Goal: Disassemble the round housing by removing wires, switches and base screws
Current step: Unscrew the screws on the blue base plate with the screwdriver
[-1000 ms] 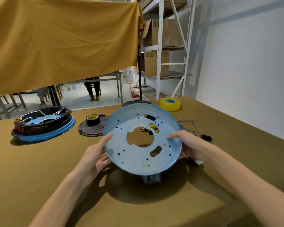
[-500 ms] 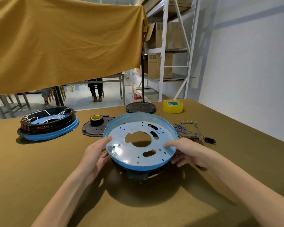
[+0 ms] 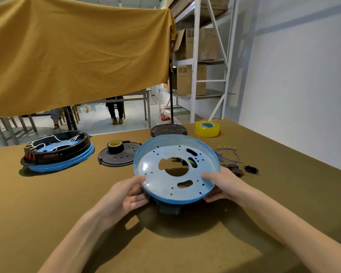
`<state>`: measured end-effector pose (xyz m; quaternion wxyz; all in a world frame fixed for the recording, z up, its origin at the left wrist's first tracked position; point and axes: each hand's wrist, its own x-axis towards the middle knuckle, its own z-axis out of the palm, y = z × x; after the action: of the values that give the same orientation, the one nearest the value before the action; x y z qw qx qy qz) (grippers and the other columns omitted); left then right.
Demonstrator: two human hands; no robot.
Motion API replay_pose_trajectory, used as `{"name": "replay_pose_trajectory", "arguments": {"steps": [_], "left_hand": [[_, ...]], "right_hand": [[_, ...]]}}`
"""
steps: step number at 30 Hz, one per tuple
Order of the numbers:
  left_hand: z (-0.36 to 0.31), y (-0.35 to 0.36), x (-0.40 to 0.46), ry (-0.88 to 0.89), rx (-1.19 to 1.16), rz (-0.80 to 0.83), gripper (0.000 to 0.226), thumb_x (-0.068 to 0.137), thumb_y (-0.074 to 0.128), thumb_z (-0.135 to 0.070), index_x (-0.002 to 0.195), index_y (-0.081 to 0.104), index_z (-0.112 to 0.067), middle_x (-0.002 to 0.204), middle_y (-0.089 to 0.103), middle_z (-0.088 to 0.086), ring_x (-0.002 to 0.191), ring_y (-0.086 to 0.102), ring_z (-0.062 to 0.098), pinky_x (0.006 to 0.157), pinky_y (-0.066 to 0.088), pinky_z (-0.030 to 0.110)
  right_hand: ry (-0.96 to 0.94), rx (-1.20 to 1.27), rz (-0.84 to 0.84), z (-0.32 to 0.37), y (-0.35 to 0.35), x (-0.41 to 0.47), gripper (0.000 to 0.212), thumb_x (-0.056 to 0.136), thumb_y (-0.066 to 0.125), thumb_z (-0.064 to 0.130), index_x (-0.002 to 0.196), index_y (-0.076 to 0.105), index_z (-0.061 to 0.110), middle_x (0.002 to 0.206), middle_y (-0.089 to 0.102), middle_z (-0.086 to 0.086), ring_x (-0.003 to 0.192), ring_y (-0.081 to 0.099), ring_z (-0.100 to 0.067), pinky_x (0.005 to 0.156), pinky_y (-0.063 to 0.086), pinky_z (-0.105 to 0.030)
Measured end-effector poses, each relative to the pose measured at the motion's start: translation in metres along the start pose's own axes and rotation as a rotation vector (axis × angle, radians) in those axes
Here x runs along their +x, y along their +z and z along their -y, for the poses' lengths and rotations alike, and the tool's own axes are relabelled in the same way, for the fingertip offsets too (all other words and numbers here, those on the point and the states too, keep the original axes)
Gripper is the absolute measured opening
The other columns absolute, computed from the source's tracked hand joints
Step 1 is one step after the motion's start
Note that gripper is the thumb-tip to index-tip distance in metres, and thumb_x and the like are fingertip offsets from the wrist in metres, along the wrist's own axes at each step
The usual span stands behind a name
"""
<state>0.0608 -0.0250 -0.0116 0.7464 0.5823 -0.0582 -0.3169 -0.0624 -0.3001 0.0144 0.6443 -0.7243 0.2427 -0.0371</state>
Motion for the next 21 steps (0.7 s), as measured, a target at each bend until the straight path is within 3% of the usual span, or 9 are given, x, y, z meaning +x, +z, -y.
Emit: {"name": "replay_pose_trajectory", "arguments": {"steps": [3,5,7,8,11,13,15,18,21], "left_hand": [[0.002,0.006,0.004,0.05,0.048,-0.109,0.06,0.074,0.084,-0.036,0.125,0.057,-0.017,0.118,0.065,0.013,0.098,0.074,0.029,0.077,0.064,0.04],[0.003,0.007,0.004,0.071,0.041,-0.191,0.063,0.086,0.075,-0.039,0.138,0.05,-0.011,0.121,0.062,0.013,0.097,0.066,0.027,0.075,0.062,0.04],[0.004,0.005,0.004,0.091,0.055,-0.227,0.069,0.091,0.069,-0.044,0.145,0.045,-0.008,0.124,0.061,0.015,0.095,0.064,0.025,0.073,0.061,0.038],[0.005,0.005,0.003,0.103,0.073,-0.24,0.072,0.092,0.067,-0.046,0.147,0.043,-0.007,0.132,0.059,0.018,0.096,0.063,0.025,0.073,0.06,0.038],[0.005,0.007,0.002,0.132,0.106,-0.26,0.074,0.093,0.065,-0.05,0.149,0.042,-0.006,0.147,0.052,0.021,0.105,0.061,0.029,0.074,0.058,0.036],[0.005,0.009,0.001,0.146,0.108,-0.263,0.074,0.094,0.064,-0.05,0.149,0.043,-0.006,0.148,0.052,0.021,0.107,0.06,0.029,0.074,0.056,0.035],[0.005,0.01,-0.001,0.165,0.094,-0.258,0.071,0.094,0.064,-0.048,0.149,0.044,-0.008,0.145,0.055,0.018,0.106,0.06,0.028,0.077,0.056,0.035],[0.001,0.008,-0.005,0.162,0.047,-0.214,0.062,0.09,0.07,-0.041,0.142,0.051,-0.014,0.124,0.064,0.007,0.104,0.064,0.023,0.079,0.056,0.036],[-0.003,0.005,-0.005,0.112,-0.066,-0.14,0.05,0.074,0.078,-0.037,0.117,0.062,-0.018,0.121,0.069,0.009,0.112,0.068,0.029,0.083,0.059,0.04]], "right_hand": [[0.005,-0.147,-0.072,0.005,-0.006,-0.005,0.04,0.103,0.048,0.052,0.124,0.051,0.018,0.102,0.073,-0.008,0.064,0.076,-0.028,0.05,0.057,-0.032],[-0.132,-0.463,-0.288,0.006,-0.015,-0.004,0.051,0.102,0.037,0.061,0.116,0.057,0.017,0.097,0.068,-0.002,0.062,0.071,-0.019,0.052,0.052,-0.031],[-0.258,-0.887,-0.542,0.004,-0.028,-0.005,0.049,0.1,0.036,0.062,0.115,0.059,0.021,0.102,0.064,0.0,0.077,0.061,-0.018,0.065,0.046,-0.032],[-0.245,-1.038,-0.591,0.003,-0.032,-0.007,0.045,0.099,0.039,0.06,0.117,0.056,0.021,0.104,0.059,0.0,0.082,0.056,-0.02,0.066,0.044,-0.033],[-0.041,-1.307,-0.428,-0.005,-0.037,-0.016,0.039,0.097,0.05,0.053,0.117,0.045,0.019,0.096,0.053,0.001,0.08,0.054,-0.02,0.058,0.039,-0.032],[-0.012,-1.311,-0.346,-0.012,-0.034,-0.018,0.026,0.1,0.05,0.042,0.109,0.044,0.019,0.096,0.057,0.0,0.079,0.054,-0.02,0.056,0.037,-0.032],[-0.087,-1.236,-0.373,-0.014,-0.031,-0.02,0.016,0.103,0.044,0.033,0.102,0.043,0.017,0.101,0.059,-0.004,0.081,0.053,-0.022,0.06,0.038,-0.034],[-0.198,-1.063,-0.521,-0.005,-0.031,-0.025,0.021,0.104,0.04,0.035,0.099,0.046,0.016,0.092,0.054,-0.003,0.078,0.054,-0.026,0.063,0.039,-0.036],[-0.303,-0.894,-0.679,0.009,-0.033,-0.032,0.024,0.105,0.04,0.037,0.098,0.048,0.015,0.086,0.054,-0.003,0.074,0.053,-0.028,0.062,0.038,-0.036]]}}
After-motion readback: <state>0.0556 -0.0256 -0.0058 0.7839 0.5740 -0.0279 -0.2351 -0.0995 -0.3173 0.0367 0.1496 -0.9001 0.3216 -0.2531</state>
